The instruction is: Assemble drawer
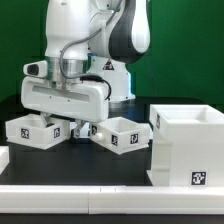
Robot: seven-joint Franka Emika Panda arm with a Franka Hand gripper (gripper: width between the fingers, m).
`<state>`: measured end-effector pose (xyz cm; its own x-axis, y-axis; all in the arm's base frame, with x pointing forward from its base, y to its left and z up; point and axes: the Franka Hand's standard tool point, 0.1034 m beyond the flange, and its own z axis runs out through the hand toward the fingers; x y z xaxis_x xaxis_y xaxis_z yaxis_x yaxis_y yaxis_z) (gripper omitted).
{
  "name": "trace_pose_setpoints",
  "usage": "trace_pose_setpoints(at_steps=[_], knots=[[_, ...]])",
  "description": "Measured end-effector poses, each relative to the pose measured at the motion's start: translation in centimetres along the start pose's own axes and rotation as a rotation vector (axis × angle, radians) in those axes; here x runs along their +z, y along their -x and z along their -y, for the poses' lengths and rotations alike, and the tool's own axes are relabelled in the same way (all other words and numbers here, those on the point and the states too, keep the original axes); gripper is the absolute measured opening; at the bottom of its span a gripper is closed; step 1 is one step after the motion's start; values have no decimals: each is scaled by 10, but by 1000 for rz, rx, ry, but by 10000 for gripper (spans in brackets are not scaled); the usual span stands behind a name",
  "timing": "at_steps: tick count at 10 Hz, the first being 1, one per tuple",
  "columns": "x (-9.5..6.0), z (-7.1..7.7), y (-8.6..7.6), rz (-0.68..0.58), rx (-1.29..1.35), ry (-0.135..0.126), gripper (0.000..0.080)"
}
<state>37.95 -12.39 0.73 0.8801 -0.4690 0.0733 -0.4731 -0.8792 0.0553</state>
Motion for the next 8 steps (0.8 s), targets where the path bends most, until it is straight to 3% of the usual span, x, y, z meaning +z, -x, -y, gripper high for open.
trace_pose_setpoints(at_steps=[1,2,3,4,5,8], knots=[[0,0,0,0,0,0,431],[0,0,0,0,0,0,235],[0,0,0,1,0,0,235],[0,0,0,1,0,0,98],[0,0,0,0,0,1,37],[0,1,0,0,-19,-1,37]])
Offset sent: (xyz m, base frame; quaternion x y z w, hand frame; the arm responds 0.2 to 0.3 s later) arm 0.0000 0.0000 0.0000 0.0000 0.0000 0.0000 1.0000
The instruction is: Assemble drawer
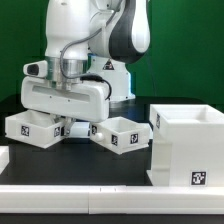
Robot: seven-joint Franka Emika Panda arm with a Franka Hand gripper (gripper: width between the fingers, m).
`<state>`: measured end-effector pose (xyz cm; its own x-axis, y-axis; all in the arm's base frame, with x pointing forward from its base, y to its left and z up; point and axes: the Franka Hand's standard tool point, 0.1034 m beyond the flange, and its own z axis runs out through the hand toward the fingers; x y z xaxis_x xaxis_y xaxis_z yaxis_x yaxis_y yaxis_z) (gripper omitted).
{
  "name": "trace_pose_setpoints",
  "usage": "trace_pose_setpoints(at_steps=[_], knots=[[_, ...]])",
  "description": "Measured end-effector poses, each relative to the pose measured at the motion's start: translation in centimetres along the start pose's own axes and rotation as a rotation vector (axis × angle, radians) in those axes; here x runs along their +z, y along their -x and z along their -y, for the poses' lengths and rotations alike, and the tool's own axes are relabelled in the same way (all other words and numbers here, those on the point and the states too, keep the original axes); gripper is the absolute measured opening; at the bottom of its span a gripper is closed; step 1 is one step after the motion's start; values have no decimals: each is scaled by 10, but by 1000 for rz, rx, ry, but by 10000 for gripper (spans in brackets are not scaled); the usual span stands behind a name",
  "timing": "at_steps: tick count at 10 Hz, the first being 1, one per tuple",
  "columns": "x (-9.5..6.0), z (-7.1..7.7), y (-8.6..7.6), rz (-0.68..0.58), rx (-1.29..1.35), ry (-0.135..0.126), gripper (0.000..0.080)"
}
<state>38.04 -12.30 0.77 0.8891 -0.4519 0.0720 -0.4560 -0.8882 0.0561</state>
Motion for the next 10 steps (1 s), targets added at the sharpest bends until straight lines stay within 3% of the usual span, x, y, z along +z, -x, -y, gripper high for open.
trace_pose_setpoints(at_steps=[1,4,8,9,10], knots=[[-7,7,-5,-12,-72,-8,37],[-38,14,-23,-1,-257,-99,38],[-38,13,-22,0,-262,-101,38],[-40,21,-24,-1,-293,-104,38],[-47,44,-34,-13,-365,-120,38]])
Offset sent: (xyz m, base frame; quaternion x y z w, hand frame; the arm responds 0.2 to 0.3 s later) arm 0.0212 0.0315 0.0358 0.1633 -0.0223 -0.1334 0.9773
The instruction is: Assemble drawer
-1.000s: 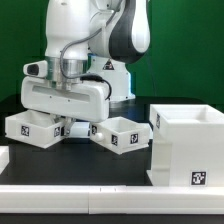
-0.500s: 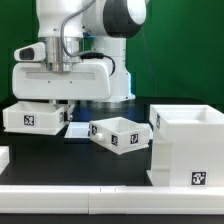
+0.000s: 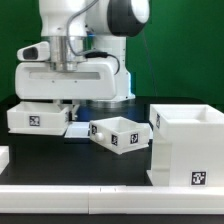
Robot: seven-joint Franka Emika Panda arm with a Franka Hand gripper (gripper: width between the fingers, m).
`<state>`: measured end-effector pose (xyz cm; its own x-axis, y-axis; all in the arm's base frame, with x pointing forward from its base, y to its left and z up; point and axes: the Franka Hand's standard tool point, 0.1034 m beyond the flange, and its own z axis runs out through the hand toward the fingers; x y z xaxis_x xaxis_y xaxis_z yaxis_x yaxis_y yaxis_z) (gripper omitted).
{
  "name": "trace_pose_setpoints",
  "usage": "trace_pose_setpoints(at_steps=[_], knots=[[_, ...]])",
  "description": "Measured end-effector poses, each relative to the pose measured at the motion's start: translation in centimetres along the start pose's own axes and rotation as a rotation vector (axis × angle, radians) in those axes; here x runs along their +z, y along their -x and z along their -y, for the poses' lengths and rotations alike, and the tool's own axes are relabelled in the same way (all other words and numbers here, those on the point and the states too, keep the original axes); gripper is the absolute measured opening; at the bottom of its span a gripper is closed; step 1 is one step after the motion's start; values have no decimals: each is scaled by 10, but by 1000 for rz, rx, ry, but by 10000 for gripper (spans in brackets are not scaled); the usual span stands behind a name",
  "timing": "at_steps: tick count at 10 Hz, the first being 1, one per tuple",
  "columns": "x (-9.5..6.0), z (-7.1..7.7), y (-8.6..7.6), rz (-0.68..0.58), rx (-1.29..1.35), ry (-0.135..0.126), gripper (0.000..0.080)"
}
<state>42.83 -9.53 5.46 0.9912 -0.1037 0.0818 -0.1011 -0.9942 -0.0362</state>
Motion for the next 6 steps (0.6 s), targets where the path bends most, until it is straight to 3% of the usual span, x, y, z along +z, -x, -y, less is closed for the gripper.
trace_pose_setpoints(at_steps=[1,3,4,6], knots=[[-6,21,-23,7,-69,-32,38],[-12,40,-50,14,-155,-75,38],[-18,47,-53,-54,-137,-36,38],[-16,48,-47,-47,-144,-35,38]])
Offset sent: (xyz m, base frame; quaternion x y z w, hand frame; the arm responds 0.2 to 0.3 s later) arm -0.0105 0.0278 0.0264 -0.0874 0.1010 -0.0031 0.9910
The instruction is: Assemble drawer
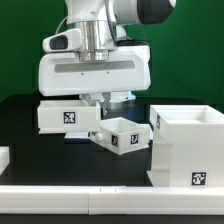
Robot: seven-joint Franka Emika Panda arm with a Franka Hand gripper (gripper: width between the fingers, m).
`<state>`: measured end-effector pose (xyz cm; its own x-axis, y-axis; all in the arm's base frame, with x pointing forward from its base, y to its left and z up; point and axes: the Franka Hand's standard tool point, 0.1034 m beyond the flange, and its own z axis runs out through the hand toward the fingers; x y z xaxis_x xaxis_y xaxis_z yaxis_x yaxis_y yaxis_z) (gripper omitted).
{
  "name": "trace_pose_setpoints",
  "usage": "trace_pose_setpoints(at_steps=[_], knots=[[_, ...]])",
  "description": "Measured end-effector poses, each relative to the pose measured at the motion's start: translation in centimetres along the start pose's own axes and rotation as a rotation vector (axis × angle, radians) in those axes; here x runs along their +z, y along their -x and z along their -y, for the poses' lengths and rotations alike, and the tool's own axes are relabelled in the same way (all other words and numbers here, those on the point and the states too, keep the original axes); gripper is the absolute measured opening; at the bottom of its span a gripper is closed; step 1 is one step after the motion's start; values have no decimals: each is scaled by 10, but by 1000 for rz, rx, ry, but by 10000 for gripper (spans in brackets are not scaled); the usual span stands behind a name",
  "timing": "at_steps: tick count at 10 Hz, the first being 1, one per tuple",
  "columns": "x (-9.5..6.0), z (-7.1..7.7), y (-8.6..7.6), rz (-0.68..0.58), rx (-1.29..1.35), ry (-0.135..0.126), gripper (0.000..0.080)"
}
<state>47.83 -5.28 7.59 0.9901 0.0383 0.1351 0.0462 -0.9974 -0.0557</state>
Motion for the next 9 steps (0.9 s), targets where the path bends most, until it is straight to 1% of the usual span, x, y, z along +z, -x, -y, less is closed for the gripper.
trace_pose_setpoints(at_steps=[1,2,3,4,5,6,9], knots=[[1,-3,0,1,0,1,38],[6,-17,1,10,-144,5,38],[10,-22,-12,27,-168,-13,38],[11,-18,-33,27,-221,-22,38],[17,-15,-43,43,-274,-45,38],[21,-14,-45,53,-288,-53,38],[22,-15,-43,55,-282,-52,38]])
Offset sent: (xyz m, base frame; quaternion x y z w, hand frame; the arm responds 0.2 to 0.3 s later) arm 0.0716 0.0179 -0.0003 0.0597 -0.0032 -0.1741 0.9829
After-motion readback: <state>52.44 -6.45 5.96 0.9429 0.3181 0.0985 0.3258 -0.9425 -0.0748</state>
